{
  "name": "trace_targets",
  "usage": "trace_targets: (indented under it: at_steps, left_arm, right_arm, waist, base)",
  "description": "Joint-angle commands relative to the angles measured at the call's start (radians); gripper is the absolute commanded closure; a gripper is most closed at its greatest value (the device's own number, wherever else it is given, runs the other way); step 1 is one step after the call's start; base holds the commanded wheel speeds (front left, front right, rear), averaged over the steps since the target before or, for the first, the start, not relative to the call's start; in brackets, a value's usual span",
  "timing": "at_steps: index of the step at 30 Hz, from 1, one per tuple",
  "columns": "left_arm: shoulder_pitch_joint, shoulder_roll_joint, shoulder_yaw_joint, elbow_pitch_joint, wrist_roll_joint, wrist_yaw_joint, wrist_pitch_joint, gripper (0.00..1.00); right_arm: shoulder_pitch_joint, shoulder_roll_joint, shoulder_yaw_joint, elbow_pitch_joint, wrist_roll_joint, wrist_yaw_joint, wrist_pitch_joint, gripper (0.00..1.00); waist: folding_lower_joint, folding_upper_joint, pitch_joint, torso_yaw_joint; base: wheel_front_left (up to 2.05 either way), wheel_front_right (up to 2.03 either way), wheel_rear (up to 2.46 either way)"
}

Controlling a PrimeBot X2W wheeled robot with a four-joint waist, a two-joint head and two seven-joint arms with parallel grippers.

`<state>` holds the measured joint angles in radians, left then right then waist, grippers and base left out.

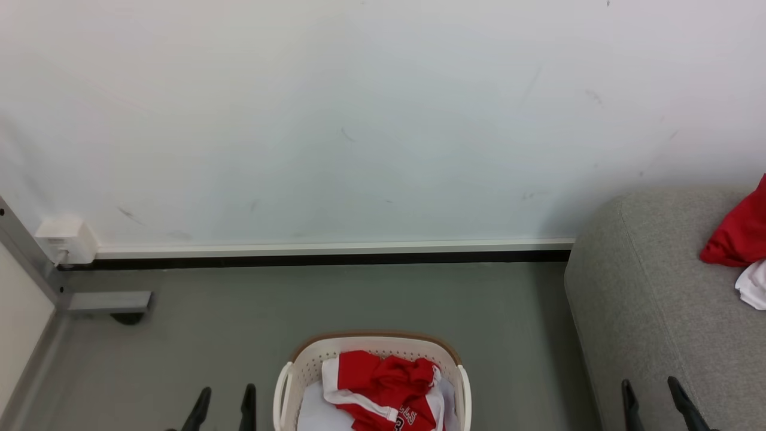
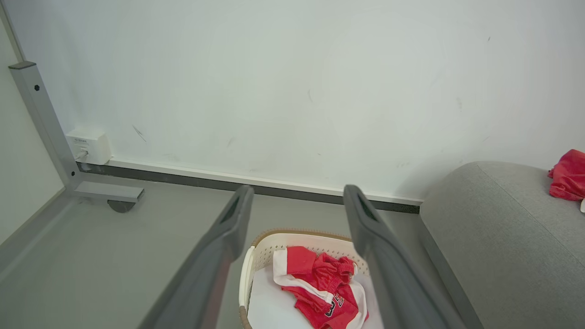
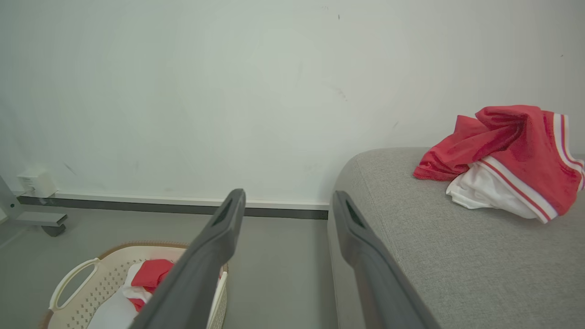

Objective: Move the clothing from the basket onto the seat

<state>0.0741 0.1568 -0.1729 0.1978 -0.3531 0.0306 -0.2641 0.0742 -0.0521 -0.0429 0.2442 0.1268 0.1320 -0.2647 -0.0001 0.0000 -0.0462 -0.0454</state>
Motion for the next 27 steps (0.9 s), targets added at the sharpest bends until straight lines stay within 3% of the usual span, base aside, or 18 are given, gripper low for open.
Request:
trace_targets:
  at_steps: [1, 12, 27]
  left_arm:
    - [0.018, -0.008, 0.012, 0.007, 0.019, -0.008, 0.000, 0.00]
    - [0.031, -0.056, 0.075, 0.025, 0.075, -0.058, 0.000, 0.00]
    - [0.018, -0.085, 0.119, 0.040, 0.113, -0.091, -0.001, 0.00]
  right_arm:
    - [0.015, 0.000, 0.010, 0.011, 0.017, -0.003, 0.001, 0.00]
    - [0.004, 0.001, 0.042, 0.030, 0.023, -0.003, 0.001, 0.00]
    - [-0.008, 0.001, 0.052, 0.029, 0.024, -0.003, 0.001, 0.00]
  waist:
    - [0.0001, 0.0000, -0.001, -0.001]
    - [0.0001, 0.0000, -0.004, -0.003]
    - [0.0001, 0.0000, 0.016, -0.023]
  base:
    - [0.00, 0.00, 0.00]
    - [0.00, 0.00, 0.00]
    - [0.00, 0.00, 0.00]
